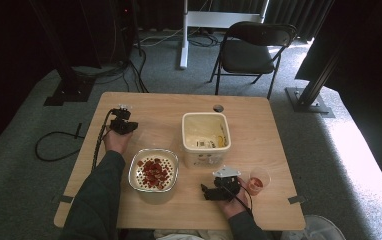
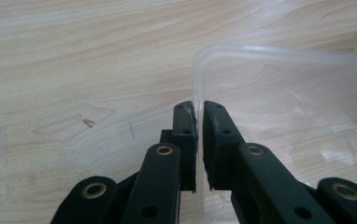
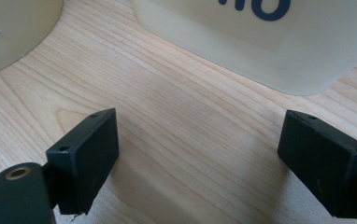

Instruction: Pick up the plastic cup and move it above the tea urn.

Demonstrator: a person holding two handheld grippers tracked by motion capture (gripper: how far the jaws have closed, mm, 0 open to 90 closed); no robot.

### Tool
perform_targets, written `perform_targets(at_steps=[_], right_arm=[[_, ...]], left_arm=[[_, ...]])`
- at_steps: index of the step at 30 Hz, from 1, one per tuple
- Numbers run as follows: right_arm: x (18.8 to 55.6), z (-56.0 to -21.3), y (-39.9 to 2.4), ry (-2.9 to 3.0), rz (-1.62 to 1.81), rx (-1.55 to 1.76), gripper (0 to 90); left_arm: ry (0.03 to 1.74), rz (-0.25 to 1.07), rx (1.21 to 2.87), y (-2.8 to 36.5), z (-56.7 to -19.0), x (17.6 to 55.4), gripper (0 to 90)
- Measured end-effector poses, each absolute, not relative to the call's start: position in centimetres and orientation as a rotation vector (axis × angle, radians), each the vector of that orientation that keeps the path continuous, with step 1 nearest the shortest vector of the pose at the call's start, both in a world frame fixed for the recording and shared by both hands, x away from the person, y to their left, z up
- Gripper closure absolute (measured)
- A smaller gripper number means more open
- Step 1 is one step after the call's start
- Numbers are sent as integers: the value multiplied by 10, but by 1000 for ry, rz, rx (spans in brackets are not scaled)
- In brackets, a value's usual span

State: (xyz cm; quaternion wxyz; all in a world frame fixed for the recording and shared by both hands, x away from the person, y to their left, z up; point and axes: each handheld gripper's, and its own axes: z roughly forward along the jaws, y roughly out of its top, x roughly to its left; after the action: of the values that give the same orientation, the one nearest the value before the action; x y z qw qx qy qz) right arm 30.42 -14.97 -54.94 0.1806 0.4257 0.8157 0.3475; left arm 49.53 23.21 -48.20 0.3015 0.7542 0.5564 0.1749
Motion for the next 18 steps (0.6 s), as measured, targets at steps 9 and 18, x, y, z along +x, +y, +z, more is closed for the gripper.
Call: perform_targets(at_steps=[9, 18], right_arm=[[304, -549, -150, 2304, 982, 1203, 119], [304, -549, -150, 2304, 982, 1203, 119]], left_arm=[[1463, 396, 2008, 242, -493, 490, 855], [1485, 388, 1856, 261, -465, 486, 877]])
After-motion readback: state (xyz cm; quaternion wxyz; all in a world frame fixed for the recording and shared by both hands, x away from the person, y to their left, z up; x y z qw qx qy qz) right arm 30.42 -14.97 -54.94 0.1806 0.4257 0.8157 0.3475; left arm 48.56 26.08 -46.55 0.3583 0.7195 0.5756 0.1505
